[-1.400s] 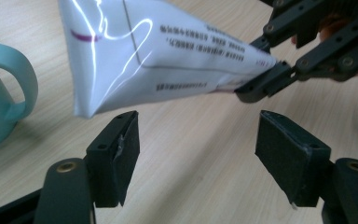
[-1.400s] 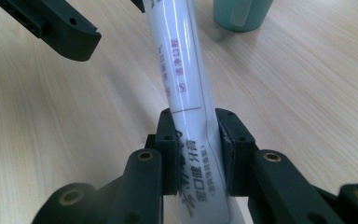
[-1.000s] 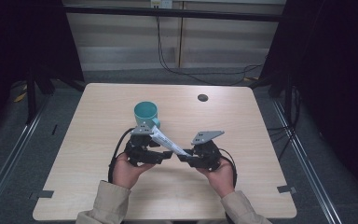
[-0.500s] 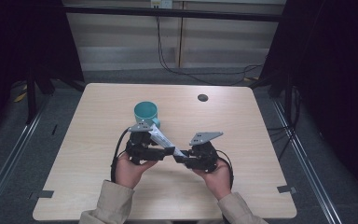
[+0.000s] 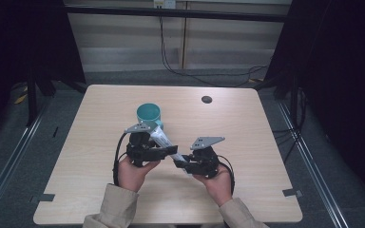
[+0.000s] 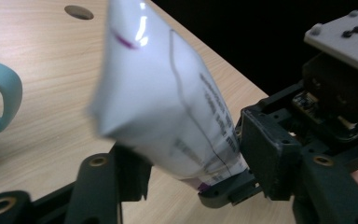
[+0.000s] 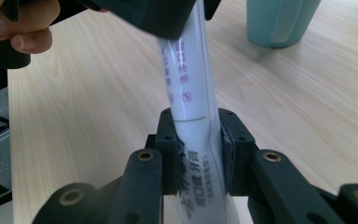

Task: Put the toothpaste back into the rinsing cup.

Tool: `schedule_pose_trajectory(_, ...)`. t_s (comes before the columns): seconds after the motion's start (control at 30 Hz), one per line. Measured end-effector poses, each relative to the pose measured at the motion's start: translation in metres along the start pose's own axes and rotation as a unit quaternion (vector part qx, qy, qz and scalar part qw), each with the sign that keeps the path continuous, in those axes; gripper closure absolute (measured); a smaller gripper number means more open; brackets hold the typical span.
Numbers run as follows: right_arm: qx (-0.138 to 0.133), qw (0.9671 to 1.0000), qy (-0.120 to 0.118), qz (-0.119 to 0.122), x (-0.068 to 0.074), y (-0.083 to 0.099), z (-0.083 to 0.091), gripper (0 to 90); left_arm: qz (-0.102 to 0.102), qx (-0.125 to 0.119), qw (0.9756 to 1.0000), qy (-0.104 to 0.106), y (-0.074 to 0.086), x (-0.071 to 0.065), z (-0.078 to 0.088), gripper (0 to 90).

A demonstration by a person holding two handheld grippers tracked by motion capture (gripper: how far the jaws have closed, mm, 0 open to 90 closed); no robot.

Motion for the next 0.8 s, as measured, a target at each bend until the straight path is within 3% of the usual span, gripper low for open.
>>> schedule_pose_trajectory(0.2, -0.004, 0.9999, -0.007, -0.007, 0.002, 0.000, -0.004, 72.2, -0.003, -0.007, 0.9999, 0.013, -0.002, -0.003, 0.002, 57.4)
schedule_pose_trajectory(0.37, -0.009, 0.9998, -0.013, -0.014, 0.003, 0.000, -0.006, 71.6, -0.016, -0.008, 0.9998, 0.008, -0.002, -0.005, 0.004, 65.2)
schedule_pose_trajectory(0.57, -0.011, 0.9999, -0.006, 0.008, 0.006, -0.001, -0.005, 66.7, -0.041, -0.005, 0.9992, 0.000, -0.004, -0.011, 0.007, 72.5)
schedule_pose_trajectory(0.6, -0.010, 0.9999, -0.004, 0.012, 0.006, -0.001, -0.004, 63.4, -0.049, 0.001, 0.9987, -0.010, -0.005, -0.011, 0.007, 73.3)
schedule_pose_trajectory(0.67, -0.004, 0.9996, 0.011, 0.027, 0.006, -0.001, -0.002, 55.8, -0.047, 0.001, 0.9988, -0.012, -0.005, -0.010, 0.009, 74.4)
schedule_pose_trajectory(0.8, -0.007, 0.9995, 0.017, 0.026, 0.000, 0.001, 0.005, 45.5, -0.051, 0.000, 0.9983, -0.029, -0.007, -0.007, 0.015, 75.0)
Point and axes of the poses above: each handheld gripper's, and its own axes: z roughly backward along the jaws, y roughly out of its underside, x roughly to its left, the point moved 5 cm from there along -z, roughly forward along the jaws, and after that the axes turned 7 degrees about x, right-handed, at the moved point
